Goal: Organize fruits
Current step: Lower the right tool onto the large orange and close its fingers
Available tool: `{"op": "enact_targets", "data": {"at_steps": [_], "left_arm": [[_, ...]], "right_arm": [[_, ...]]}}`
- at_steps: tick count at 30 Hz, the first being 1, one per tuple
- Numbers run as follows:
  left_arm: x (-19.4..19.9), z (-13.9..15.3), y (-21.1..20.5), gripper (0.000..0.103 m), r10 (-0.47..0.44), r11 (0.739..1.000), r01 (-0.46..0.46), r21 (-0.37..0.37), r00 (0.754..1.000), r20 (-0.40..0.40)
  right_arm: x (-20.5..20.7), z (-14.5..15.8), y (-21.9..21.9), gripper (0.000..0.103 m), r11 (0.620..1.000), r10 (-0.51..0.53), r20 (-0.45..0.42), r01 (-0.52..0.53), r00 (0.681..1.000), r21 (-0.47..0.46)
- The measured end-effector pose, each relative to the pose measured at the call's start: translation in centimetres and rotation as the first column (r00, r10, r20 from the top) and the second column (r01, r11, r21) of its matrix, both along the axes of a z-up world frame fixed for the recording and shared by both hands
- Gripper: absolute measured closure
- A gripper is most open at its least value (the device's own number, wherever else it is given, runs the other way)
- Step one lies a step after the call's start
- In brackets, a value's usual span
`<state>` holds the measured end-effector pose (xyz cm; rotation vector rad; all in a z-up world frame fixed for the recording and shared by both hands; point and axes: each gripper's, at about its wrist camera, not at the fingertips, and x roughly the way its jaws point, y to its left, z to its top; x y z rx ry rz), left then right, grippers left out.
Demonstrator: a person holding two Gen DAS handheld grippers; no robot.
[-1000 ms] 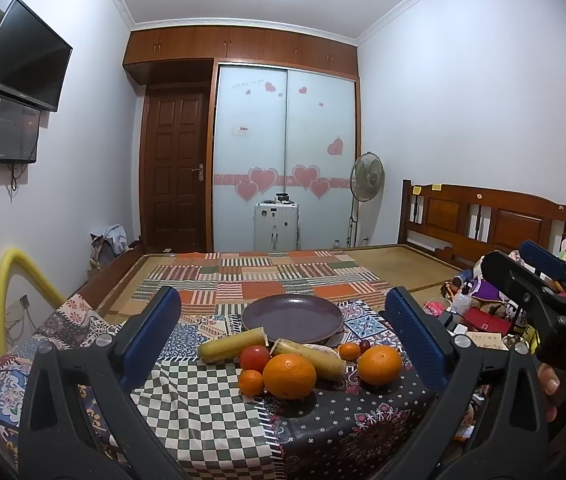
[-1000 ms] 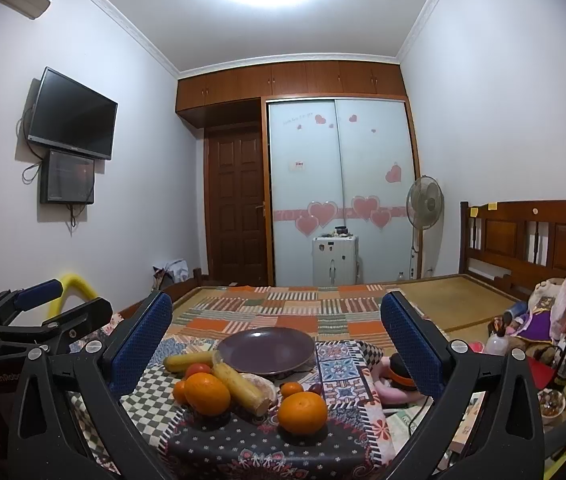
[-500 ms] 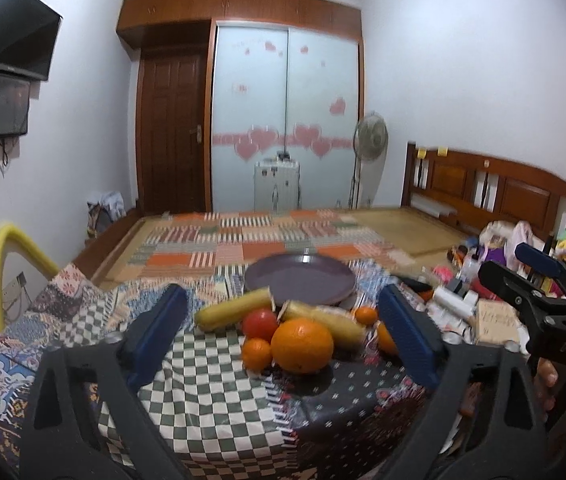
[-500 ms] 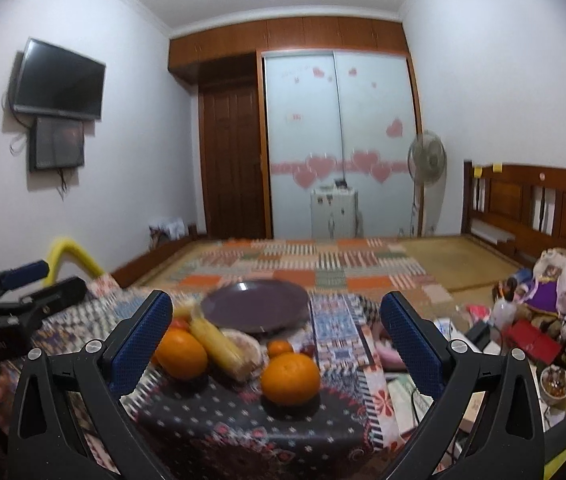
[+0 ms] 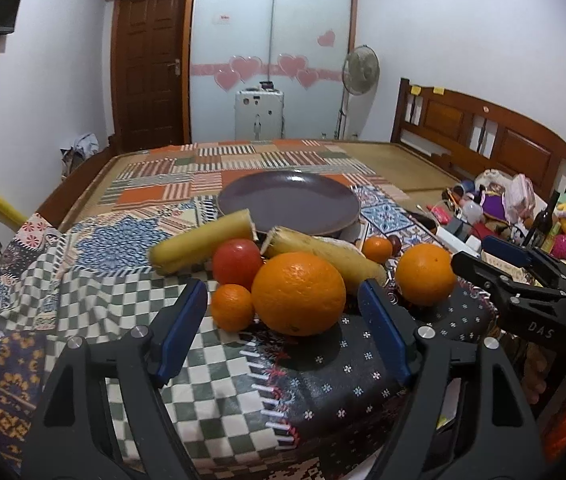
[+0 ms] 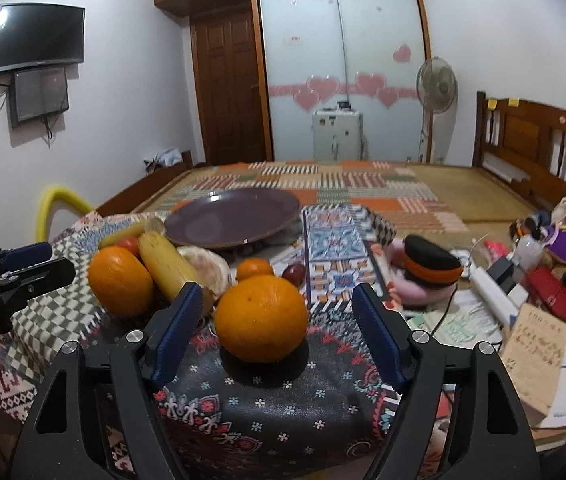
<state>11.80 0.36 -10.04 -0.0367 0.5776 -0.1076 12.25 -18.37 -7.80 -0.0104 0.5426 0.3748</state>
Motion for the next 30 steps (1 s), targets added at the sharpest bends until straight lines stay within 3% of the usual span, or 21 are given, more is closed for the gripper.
{"op": "enact_targets", "data": {"at_steps": [7,23,26,28,30], "left_arm": [[2.0,-1.4,-1.0,0.025,-0.012,1.0,0.013,0.029,0.999,-0.037],[4.1,-3.4,-2.5,0.025,0.002,0.994,0.0,0.11,1.0,-0.024],[4.0,-3.6,-2.7,0.027,0.005,0.991,-0.003,0.13,1.0,-0.011],[4.2,-3.6,-2.8,0.033,-0.007,0.993,0.009,0.12,1.0,-0.014],[4.1,-3.7,-2.8,0.033,-0.002,0.992,0.003,0.123,1.0,-0.008]], "right_arm": [[1.2,-0.9,0.4,0.029,1.0,0.031,-0.036,-0.031,0.999,0.004],[3.5,-2.6,1.6,0.028,0.998,0.063,-0.103,-0.063,0.993,0.0],[3.6,-2.8,2.0,0.029,0.997,0.073,-0.11,-0.075,0.991,-0.008],[3.6,-3.0,2.2,0.029,0.996,0.082,-0.118,-0.083,0.99,-0.006],[3.5,-3.0,2.2,0.036,0.997,0.081,-0.121,-0.083,0.989,-0.01]]}}
